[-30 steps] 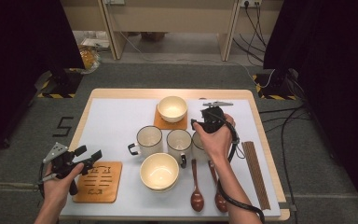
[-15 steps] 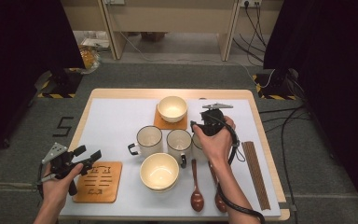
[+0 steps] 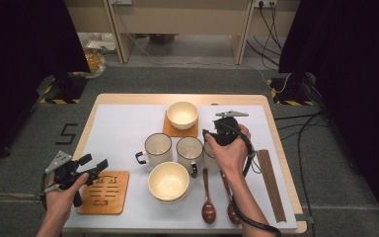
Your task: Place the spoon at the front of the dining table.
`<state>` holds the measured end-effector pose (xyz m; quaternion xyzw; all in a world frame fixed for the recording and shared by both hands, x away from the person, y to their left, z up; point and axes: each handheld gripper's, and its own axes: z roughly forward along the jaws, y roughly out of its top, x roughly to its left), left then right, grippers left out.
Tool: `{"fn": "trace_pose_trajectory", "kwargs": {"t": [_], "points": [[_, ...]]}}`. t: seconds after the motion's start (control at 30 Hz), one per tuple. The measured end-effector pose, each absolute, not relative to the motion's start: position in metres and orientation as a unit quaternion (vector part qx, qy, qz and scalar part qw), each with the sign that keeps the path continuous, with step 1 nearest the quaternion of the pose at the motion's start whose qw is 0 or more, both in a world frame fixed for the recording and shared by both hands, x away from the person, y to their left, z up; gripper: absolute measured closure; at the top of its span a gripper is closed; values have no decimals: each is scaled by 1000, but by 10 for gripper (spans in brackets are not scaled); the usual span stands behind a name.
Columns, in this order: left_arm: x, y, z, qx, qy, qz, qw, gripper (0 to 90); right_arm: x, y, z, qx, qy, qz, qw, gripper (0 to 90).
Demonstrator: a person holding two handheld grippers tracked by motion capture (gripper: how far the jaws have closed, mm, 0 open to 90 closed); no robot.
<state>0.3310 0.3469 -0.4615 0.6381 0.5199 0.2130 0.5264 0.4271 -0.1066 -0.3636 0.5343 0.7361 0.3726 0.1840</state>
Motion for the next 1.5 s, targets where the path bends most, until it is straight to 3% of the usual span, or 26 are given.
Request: {"fn": "trace_pose_trajectory", "kwargs": {"t": [1.5], "points": [[331,347,-461,637,520,214,528,190,408,-109,-364,534,738,367,189,500]]}}
